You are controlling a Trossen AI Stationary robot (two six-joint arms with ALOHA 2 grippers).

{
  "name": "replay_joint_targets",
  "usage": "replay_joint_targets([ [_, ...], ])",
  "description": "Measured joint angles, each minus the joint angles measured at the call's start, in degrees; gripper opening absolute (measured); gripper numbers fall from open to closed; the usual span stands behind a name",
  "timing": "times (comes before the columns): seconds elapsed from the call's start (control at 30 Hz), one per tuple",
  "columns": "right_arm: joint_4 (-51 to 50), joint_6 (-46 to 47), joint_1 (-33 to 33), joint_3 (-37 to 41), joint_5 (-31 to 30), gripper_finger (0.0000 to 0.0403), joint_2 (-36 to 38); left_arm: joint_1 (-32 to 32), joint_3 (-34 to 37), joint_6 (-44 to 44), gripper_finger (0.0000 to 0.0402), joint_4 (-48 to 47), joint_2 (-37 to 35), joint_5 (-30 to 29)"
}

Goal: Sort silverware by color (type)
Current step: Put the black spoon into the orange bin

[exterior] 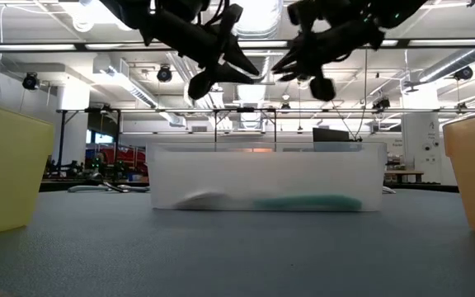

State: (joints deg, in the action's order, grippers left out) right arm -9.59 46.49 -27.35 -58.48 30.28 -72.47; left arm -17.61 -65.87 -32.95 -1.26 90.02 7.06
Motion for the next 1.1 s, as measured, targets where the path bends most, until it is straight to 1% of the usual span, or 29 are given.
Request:
replay_joint_targets([
  [0.13,-14.8,-2.6,4.2,0.0,3.1,0.0009,5.5,0.0,0.0,3.0,0.0073,-4.5,-0.5,0.0],
  [0.2,-21.6,-2.6,8.0,0.1,2.6,0.0009,7.9,0.0,0.0,4.3,0.0073,-6.2,-0.7,0.0],
  [0.3,-27.0,1.2,15.8,0.8,0.4,0.0009,10.5,-0.1,0.0,5.6,0.0073,-8.4,-1.0,0.0],
  [0.37,-27.6,5.1,22.0,1.3,-1.8,0.0009,11.3,-0.1,0.0,6.4,0.0073,-9.5,-1.0,0.0],
  [0.47,-27.4,7.6,31.8,1.3,-4.6,0.0009,11.3,-0.1,0.0,8.1,0.0073,-10.9,-1.1,0.0],
  [0.6,-27.4,9.3,43.8,1.4,-10.1,0.0009,8.7,-0.1,0.0,10.4,0.0074,-14.5,-1.8,0.2],
  [0.7,-27.5,9.0,50.4,1.4,-12.8,0.0009,5.4,-0.1,0.0,13.9,0.0072,-20.5,-3.2,1.2],
  [0.8,-27.6,9.1,54.7,1.4,-12.5,0.0009,1.5,-0.1,0.0,19.3,0.0072,-27.1,-5.1,1.3],
  [0.9,-27.6,10.6,57.1,1.4,-12.0,0.0009,-2.1,-0.1,0.0,23.0,0.0072,-31.4,-7.0,1.2],
  [1.03,-27.8,16.1,57.8,1.3,-11.5,0.0009,-6.0,-0.4,0.0,24.4,0.0072,-33.7,-9.5,1.0],
  [1.1,-27.6,17.5,57.7,0.9,-10.1,0.0011,-7.2,-0.4,0.0,24.6,0.0071,-34.6,-10.9,0.9],
])
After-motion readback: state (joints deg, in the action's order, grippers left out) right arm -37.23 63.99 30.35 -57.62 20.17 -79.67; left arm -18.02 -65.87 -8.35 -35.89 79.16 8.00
